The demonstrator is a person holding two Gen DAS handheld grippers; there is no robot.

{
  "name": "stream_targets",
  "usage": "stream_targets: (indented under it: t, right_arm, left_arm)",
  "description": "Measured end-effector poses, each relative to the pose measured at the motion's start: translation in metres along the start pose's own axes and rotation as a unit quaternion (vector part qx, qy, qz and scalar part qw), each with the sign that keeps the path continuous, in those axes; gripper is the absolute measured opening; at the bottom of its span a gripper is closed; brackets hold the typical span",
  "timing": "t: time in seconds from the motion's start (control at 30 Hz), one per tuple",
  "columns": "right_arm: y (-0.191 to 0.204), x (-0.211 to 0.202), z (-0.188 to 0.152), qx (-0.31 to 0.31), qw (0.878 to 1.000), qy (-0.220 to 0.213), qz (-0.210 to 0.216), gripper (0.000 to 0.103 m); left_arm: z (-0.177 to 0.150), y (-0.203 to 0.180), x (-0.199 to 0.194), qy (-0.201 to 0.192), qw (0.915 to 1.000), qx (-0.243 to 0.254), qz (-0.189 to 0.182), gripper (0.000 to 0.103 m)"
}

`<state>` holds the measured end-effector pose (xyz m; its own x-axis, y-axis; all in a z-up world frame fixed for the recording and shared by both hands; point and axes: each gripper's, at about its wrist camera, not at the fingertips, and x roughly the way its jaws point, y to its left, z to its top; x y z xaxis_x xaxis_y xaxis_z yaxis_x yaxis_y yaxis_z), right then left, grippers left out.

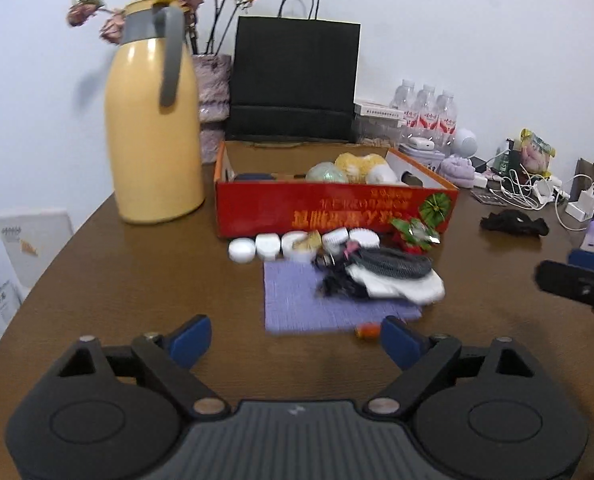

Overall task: Organize objects
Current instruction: 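Lift both open tools out of the box, then grasp a small yellow item with the left tool while the right tool grasps the red-green ribbon bow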

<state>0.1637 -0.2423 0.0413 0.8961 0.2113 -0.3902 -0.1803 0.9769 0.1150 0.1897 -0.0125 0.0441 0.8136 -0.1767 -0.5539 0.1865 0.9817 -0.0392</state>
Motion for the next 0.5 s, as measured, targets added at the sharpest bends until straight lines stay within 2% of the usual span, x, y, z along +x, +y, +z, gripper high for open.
stream_targets:
  t: [0.07, 0.17, 0.23, 0.33, 0.43, 0.5]
  right_arm:
    - [-0.001, 0.024, 0.007, -0.017, 1.0, -0.005, 0.021, 0.09]
    - [-0.008, 0.064, 0.023, -0.026, 0.999, 0.008, 0.044, 0.082]
    - [-0.016, 0.09, 0.032, -0.028, 0.998, 0.019, 0.043, 0.08]
    - [-0.031, 0.13, 0.041, -0.012, 0.999, 0.04, 0.035, 0.075]
    - [-0.04, 0.157, 0.034, 0.004, 0.998, 0.053, 0.032, 0.075]
    - [-0.042, 0.168, 0.025, 0.007, 0.998, 0.062, 0.03, 0.074]
  left_arm:
    - [0.015, 0.003, 0.02, -0.017, 0.9995, 0.025, -0.011, 0.084]
    - [0.045, 0.003, 0.059, -0.017, 0.998, 0.057, -0.022, 0.065]
    - [0.059, 0.0, 0.084, -0.007, 0.9968, 0.072, -0.035, 0.063]
    - [0.069, -0.005, 0.12, 0.011, 0.997, 0.06, -0.048, 0.062]
    - [0.066, -0.005, 0.144, 0.031, 0.9978, 0.046, -0.036, 0.048]
    - [0.062, -0.002, 0.154, 0.046, 0.9974, 0.035, -0.042, 0.027]
